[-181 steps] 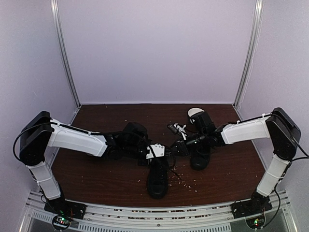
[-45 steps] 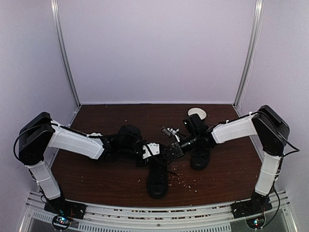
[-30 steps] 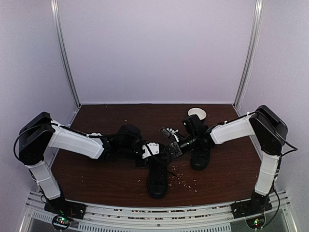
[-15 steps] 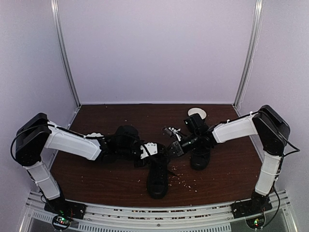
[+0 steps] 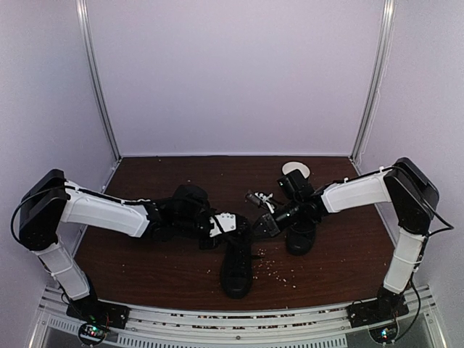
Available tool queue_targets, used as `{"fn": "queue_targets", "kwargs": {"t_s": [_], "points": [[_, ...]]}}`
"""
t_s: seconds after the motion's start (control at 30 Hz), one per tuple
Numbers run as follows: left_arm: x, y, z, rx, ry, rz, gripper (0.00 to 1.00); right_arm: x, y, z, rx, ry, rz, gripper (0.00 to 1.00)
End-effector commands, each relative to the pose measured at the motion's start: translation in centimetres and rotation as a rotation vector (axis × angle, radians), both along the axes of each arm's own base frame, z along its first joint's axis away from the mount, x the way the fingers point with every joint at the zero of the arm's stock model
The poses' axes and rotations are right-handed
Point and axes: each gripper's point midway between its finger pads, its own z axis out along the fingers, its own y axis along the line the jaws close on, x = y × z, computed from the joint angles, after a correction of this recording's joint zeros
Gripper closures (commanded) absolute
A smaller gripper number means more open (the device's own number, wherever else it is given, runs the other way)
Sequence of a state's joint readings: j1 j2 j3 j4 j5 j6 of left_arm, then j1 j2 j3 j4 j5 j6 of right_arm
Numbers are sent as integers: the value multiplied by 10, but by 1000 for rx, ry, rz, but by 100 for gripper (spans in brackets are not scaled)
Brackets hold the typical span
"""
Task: Tie the shoes
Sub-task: Tie the loops with the shoelace on the shoe.
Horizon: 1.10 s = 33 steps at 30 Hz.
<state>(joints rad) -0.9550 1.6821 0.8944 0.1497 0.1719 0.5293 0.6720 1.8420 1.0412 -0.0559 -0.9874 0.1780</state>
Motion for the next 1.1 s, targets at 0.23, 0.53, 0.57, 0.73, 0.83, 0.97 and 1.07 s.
{"fn": "queue_targets", "kwargs": {"t_s": [0.23,0.53,0.57,0.73,0.83,0.97,1.07], "points": [[6,-12,18,24,-80,-77,69,1,13,25,34,-78,47,100],[-1,-15,9,86,-118,-113,66,1,22,23,16,-81,75,100],[-1,-17,10,84,-128,-109,66,0,22,23,15,-79,82,100],[1,-22,18,67,-177,-89,75,-4,24,23,8,-77,103,100],[1,-21,21,57,-192,-79,75,-5,23,22,0,-79,109,100],[3,-14,25,49,-218,-52,73,-8,21,21,-7,-75,125,100],[2,-11,28,37,-229,-45,69,-10,22,21,-6,-71,135,100]]}}
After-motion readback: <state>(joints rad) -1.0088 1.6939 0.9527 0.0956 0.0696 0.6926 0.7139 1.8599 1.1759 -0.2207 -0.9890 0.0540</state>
